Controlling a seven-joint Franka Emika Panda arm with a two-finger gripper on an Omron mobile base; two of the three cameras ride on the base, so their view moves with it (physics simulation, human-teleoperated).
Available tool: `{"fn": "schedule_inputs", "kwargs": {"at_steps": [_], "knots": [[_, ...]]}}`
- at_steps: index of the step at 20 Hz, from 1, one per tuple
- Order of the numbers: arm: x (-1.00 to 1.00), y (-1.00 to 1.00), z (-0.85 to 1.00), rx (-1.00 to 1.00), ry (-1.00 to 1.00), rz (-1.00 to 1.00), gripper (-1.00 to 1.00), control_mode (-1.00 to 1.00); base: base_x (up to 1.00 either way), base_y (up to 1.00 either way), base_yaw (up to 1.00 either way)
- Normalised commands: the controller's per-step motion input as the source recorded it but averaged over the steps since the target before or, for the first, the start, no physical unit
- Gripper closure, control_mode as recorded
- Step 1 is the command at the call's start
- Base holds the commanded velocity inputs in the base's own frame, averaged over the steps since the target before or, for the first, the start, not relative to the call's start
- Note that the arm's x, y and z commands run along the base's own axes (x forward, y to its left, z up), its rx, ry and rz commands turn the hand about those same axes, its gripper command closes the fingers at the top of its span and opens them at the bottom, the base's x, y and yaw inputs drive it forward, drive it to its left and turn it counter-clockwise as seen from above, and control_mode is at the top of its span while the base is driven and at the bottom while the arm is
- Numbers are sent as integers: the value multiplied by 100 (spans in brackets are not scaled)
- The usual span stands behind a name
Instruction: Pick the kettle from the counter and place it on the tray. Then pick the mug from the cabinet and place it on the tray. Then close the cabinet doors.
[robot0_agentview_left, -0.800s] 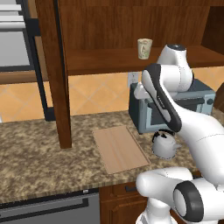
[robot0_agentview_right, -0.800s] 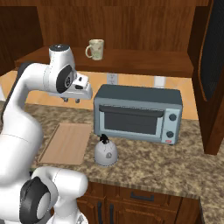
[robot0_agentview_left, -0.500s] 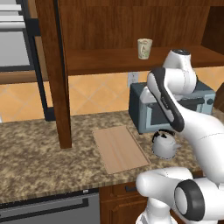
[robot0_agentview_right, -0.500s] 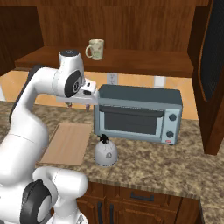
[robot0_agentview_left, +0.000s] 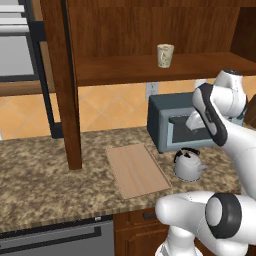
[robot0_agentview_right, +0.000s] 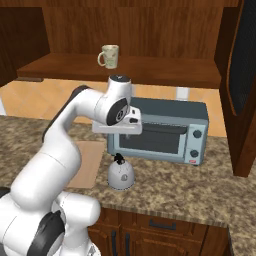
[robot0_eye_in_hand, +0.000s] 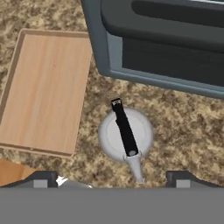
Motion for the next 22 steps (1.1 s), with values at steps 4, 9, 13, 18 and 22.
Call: {"fn": "schedule_inputs", "kwargs": {"at_steps": [4, 9, 13, 18, 22], "knots": [[0, 0, -46, 0, 1, 11, -100, -100, 0, 0, 0], [0, -1, -40, 0, 7, 11, -100, -100, 0, 0, 0], [1, 0, -38, 0, 10, 7, -100, -100, 0, 0, 0], [15, 0, -36, 0, 8, 3, -100, -100, 0, 0, 0], [29, -1, -31, 0, 5, 2, -100, -100, 0, 0, 0]]}}
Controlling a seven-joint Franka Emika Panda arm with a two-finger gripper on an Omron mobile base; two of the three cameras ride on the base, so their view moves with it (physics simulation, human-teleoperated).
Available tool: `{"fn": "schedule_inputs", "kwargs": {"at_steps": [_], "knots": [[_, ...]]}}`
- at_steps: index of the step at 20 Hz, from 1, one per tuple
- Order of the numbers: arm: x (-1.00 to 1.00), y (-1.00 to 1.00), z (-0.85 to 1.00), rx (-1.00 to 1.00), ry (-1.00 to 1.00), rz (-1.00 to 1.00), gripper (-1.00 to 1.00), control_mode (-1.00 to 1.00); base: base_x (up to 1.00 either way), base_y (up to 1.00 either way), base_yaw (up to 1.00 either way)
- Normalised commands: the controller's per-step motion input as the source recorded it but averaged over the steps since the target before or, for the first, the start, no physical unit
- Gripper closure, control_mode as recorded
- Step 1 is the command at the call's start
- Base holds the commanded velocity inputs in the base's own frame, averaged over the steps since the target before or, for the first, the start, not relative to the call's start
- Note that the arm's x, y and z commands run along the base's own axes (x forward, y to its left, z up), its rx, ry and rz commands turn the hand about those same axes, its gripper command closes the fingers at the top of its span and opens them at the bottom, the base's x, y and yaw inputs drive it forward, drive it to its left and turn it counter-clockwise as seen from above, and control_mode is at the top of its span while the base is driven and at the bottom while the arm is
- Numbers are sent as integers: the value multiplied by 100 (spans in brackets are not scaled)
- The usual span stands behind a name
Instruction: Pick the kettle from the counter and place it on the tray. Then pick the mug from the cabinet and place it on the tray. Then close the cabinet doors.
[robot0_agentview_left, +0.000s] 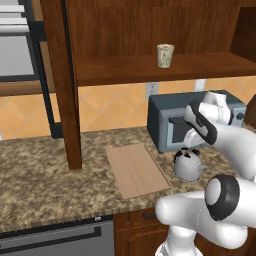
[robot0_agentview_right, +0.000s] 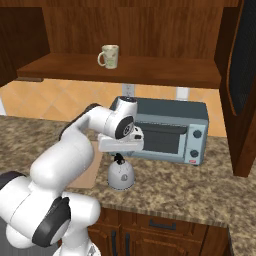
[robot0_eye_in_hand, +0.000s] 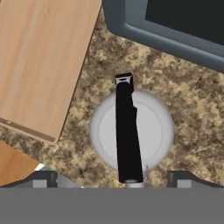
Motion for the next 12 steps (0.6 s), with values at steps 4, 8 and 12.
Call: {"fn": "schedule_inputs", "kwargs": {"at_steps": [4, 8, 12], "knots": [[27, -4, -29, 0, 3, 2, -100, -100, 0, 0, 0], [15, -4, -26, 0, 2, 2, -100, -100, 0, 0, 0], [8, -3, -22, 0, 2, 2, -100, -100, 0, 0, 0]]}}
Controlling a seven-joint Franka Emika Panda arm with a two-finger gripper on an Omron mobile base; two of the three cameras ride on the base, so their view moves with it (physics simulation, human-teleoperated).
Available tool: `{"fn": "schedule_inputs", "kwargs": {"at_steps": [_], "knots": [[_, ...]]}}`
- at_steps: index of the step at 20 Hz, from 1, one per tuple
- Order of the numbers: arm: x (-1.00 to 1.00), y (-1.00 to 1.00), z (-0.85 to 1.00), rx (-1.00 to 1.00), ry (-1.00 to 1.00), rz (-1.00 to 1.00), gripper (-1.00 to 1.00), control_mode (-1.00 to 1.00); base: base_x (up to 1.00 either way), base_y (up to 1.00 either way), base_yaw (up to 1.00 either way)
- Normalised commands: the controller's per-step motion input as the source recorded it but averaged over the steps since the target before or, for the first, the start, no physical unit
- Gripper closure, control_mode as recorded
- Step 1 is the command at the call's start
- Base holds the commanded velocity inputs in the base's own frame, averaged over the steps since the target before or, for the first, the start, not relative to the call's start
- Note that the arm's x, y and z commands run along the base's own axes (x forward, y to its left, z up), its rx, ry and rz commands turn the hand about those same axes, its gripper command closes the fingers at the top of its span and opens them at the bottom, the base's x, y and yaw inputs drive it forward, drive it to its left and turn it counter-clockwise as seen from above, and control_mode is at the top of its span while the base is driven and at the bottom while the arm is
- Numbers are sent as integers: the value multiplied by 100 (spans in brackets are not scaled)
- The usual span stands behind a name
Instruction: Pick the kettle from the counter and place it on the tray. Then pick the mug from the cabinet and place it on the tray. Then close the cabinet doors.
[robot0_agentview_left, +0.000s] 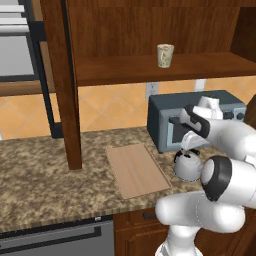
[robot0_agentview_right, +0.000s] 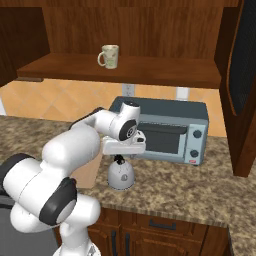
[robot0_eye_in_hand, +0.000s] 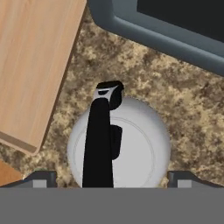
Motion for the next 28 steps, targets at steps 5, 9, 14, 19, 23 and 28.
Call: {"fn": "schedule_inputs", "kwargs": {"at_steps": [5, 9, 14, 19, 23, 28], "knots": [[0, 0, -26, 0, 0, 2, 100, -100, 0, 0, 0], [0, 0, -6, 0, 0, 1, 100, -100, 0, 0, 0], [-9, 2, 2, 0, 0, 2, 100, -100, 0, 0, 0], [-38, 77, 52, -3, 0, 2, 100, -100, 0, 0, 0], [-33, 100, 67, -6, -2, 5, 100, -100, 0, 0, 0], [-2, 100, 44, -9, -3, 4, 100, -100, 0, 0, 0]]}}
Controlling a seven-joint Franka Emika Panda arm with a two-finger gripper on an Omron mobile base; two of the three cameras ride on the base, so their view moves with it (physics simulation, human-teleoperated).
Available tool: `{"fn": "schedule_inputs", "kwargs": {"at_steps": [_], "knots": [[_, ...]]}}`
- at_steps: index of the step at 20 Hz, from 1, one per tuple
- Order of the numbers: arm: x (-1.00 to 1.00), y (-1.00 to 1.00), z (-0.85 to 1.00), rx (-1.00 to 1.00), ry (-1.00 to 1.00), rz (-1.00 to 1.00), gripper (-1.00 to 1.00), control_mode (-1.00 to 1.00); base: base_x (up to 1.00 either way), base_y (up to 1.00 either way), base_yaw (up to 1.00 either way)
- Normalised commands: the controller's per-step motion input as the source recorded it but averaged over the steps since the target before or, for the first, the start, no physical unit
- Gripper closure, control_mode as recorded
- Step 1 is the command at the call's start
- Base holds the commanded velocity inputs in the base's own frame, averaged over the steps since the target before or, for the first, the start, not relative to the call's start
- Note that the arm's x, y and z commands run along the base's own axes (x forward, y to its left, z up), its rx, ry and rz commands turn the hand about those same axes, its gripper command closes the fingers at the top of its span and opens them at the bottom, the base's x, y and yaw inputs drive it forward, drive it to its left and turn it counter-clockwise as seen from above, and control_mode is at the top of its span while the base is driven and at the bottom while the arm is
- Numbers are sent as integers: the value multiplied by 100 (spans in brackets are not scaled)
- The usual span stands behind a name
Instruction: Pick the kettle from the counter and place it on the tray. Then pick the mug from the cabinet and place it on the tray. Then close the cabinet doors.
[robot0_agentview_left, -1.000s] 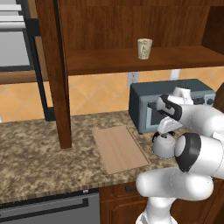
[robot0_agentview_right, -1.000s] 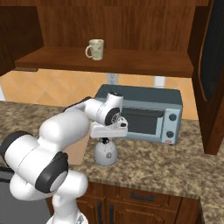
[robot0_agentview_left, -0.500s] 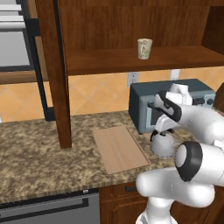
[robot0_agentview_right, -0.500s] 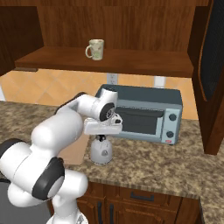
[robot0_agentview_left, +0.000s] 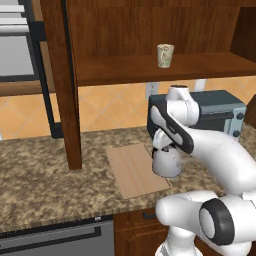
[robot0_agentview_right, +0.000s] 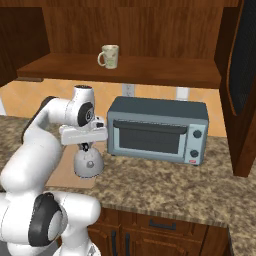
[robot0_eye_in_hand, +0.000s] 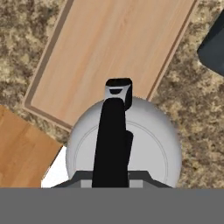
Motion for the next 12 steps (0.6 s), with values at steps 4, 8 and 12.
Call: {"fn": "schedule_inputs", "kwargs": {"at_steps": [4, 8, 12], "knots": [[15, 100, 11, -2, -10, 0, 100, -100, 0, 0, 0], [66, 54, -9, 0, -10, 0, 100, -100, 0, 0, 0], [79, 34, -24, 0, -6, 0, 100, -100, 0, 0, 0]]}}
